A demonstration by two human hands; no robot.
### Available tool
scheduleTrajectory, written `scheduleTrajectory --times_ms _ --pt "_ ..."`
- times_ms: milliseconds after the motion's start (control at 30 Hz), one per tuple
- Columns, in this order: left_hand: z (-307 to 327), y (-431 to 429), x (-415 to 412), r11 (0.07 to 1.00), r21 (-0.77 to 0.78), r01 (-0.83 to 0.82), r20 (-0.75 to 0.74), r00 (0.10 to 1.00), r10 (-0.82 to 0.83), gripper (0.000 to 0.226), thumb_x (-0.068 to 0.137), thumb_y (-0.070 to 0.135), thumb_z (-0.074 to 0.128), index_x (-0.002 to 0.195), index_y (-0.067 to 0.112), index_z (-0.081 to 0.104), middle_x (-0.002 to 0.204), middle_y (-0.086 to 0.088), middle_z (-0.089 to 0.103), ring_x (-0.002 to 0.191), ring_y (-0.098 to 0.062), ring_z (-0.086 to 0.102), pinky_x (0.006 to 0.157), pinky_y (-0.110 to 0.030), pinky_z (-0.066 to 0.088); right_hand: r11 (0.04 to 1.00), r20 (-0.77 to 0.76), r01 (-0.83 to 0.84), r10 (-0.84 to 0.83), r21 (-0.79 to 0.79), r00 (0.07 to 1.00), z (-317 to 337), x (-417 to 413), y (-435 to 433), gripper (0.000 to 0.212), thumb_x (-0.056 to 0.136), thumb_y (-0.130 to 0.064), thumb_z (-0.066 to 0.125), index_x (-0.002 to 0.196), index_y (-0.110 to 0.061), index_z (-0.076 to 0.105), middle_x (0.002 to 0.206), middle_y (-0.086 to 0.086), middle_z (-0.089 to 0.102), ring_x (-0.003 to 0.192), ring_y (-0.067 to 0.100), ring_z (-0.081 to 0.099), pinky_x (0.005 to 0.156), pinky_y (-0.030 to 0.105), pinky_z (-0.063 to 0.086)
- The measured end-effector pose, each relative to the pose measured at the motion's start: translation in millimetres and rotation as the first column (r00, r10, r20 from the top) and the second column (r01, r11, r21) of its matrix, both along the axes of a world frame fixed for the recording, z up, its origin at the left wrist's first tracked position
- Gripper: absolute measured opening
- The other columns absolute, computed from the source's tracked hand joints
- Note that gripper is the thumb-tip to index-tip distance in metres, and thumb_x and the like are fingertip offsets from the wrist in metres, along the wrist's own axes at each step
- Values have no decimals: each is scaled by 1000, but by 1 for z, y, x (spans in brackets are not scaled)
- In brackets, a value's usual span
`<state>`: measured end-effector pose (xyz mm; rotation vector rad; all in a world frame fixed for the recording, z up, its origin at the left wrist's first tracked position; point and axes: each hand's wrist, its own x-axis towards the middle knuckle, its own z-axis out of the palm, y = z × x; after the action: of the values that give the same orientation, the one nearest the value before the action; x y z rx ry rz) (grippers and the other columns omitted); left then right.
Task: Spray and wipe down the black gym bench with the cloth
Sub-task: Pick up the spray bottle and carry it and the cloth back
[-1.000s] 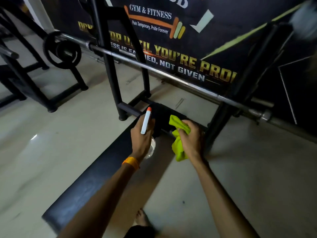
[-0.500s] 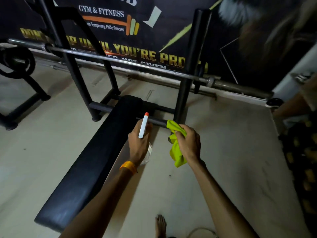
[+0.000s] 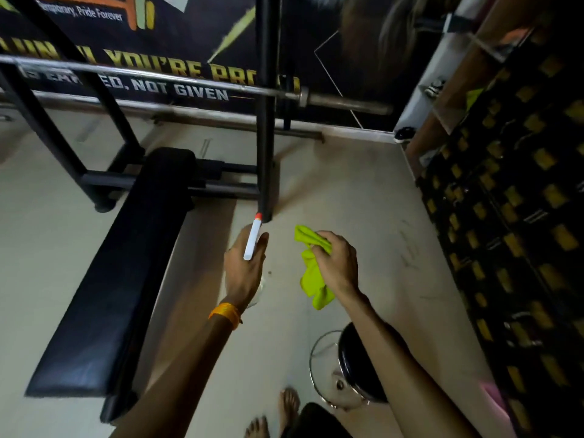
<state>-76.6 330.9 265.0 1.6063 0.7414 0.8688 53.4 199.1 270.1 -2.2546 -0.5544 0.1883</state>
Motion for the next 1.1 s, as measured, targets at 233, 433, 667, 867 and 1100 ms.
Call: scheduleTrajectory --times_ms 233,433,667,867,1100 --pt "-15 -84 -9 996 -29 88 -86 992 -90 27 98 25 66 125 24 63 90 9 67 78 -28 66 74 -52 59 995 -65 95 -93 30 993 -20 -16 -96 28 86 -22 67 114 -24 71 109 6 74 105 28 66 84 32 50" --pt "-39 -169 -9 990 -17 141 -131 981 -142 32 96 36 64 126 27 63 91 8 68 79 -28 66 71 -54 59 990 -139 140 -136 25 981 -47 -20 -200 32 85 -14 67 115 -25 71 110 6 73 106 27 66 88 30 50" --pt "-63 -269 -2 982 -100 161 -160 971 -175 30 98 20 66 128 20 63 90 6 69 74 -27 66 71 -46 61 971 -195 237 -230 14 954 -83 -20 -312 32 83 -14 66 112 -28 70 107 0 74 102 23 67 89 34 53" --pt "-95 -326 21 979 -86 183 -176 965 -196 23 99 23 64 121 27 57 87 2 65 78 -21 64 71 -49 57 959 -222 280 -284 -48 933 -113 -5 -360 37 81 -10 69 115 -24 71 110 3 73 104 23 67 94 35 53" --pt "-149 -347 70 976 -101 191 -222 953 -209 29 100 19 61 123 28 45 78 7 58 68 -13 59 61 -22 50 932 -244 353 -362 -81 900 -157 31 -375 38 81 -7 73 117 -20 72 115 10 68 107 25 63 90 26 44"
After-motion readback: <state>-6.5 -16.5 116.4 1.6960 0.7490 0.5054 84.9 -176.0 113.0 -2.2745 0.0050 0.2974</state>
